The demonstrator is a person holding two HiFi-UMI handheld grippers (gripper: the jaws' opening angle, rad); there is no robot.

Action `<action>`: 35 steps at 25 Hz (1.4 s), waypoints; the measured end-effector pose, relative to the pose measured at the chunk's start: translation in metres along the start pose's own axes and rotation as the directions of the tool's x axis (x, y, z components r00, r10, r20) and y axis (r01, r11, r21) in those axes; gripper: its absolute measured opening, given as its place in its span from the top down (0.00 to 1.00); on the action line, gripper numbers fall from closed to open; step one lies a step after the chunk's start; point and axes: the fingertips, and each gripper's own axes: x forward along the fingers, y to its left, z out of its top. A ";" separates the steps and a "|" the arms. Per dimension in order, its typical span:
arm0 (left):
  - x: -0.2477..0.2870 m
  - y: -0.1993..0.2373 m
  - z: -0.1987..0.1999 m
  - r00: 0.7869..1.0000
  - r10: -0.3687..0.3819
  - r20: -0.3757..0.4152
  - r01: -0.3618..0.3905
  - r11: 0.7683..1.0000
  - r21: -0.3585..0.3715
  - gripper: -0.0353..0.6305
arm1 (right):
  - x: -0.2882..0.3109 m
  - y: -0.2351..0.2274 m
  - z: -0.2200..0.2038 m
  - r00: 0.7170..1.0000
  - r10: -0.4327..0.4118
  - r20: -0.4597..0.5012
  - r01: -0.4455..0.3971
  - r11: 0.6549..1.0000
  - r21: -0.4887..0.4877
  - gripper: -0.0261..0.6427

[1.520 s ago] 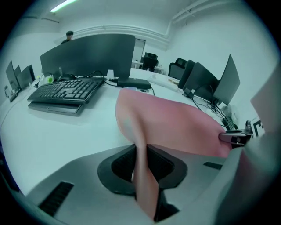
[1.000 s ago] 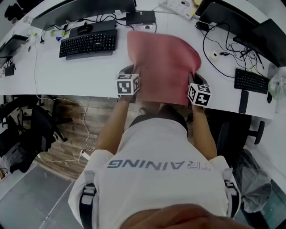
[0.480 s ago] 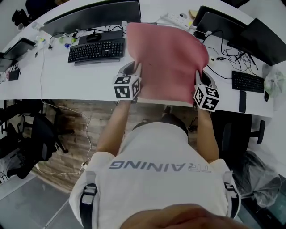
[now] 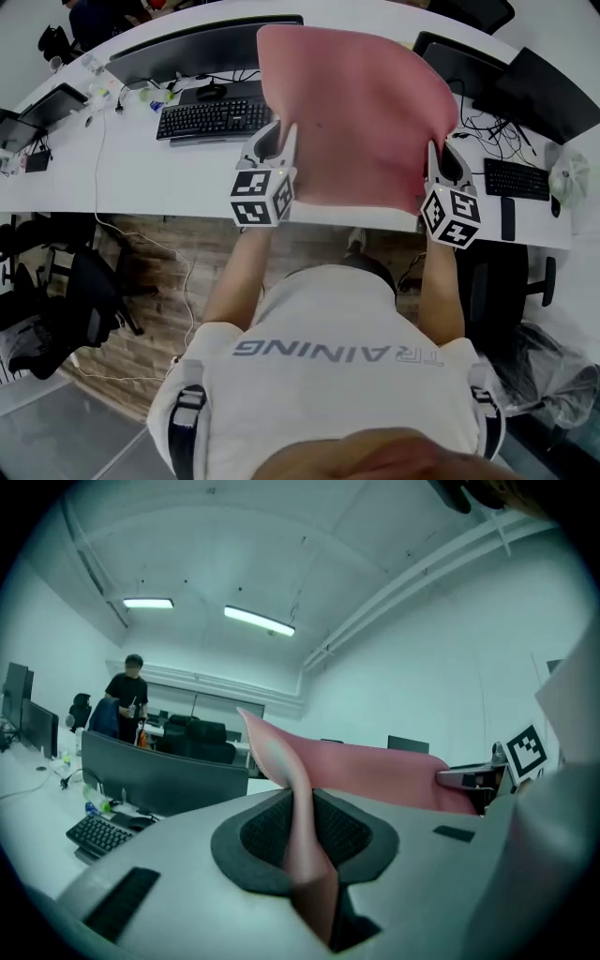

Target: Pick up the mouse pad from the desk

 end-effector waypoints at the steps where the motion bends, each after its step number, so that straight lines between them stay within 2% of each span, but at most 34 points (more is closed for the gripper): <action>1: -0.005 -0.001 0.009 1.000 -0.001 0.024 0.001 1.000 0.004 0.82 | -0.005 0.002 0.010 1.000 -0.001 0.022 0.001 1.000 -0.006 0.87; 7: -0.027 -0.006 0.046 0.993 -0.029 0.117 0.028 1.000 0.010 0.82 | -0.029 0.014 0.057 0.992 -0.001 0.126 0.006 0.999 -0.043 0.87; 13: -0.041 -0.009 0.060 0.986 -0.045 0.159 0.043 0.999 0.020 0.82 | -0.043 0.024 0.075 0.986 -0.017 0.168 0.029 0.997 -0.067 0.87; 35: -0.048 -0.012 0.066 0.982 -0.053 0.184 0.055 0.998 -0.008 0.82 | -0.050 0.031 0.088 0.981 0.006 0.193 0.012 0.996 -0.090 0.87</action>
